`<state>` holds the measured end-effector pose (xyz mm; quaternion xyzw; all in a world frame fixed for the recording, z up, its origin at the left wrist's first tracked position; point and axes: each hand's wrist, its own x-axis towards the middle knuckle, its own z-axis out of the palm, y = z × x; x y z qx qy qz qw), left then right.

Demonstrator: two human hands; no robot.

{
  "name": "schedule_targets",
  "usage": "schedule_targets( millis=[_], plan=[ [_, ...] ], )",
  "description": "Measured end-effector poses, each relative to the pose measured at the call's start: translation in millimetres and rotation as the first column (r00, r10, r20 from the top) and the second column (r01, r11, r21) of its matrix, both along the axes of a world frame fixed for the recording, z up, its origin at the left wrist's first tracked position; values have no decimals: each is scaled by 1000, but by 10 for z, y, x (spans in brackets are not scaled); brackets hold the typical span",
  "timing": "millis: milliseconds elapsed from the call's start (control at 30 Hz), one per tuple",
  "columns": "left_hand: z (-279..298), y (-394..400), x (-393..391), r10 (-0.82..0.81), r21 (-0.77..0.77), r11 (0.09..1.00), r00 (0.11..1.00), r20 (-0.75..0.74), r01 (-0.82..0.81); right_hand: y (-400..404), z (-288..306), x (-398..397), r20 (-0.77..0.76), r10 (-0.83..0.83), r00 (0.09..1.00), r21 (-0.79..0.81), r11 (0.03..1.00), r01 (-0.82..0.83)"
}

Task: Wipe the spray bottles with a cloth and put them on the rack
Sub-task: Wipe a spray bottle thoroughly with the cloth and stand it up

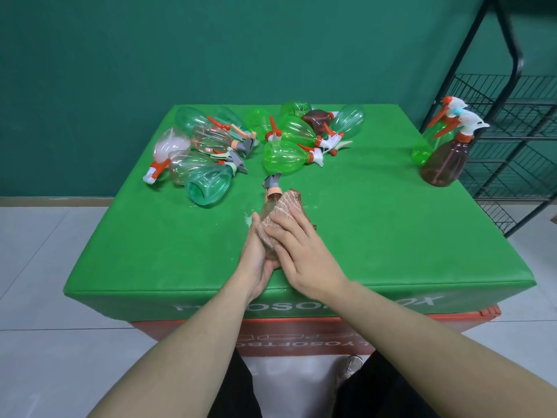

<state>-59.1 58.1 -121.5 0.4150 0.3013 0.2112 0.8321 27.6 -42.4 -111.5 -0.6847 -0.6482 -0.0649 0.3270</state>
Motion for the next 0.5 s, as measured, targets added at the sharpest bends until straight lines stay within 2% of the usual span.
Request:
schedule_targets(
  millis=[167,400,500],
  plan=[
    [-79,27,-8,19,-27,999,1000,-12,-19,-213,-301,-15,97,50,994,65,996,-57],
    [-99,48,19,37,-17,999,999,-22,-37,-156,-63,0,45,-33,998,22,999,32],
    [-48,42,37,28,45,999,999,-44,-26,-26,127,51,0,-47,999,-30,998,47]
  ],
)
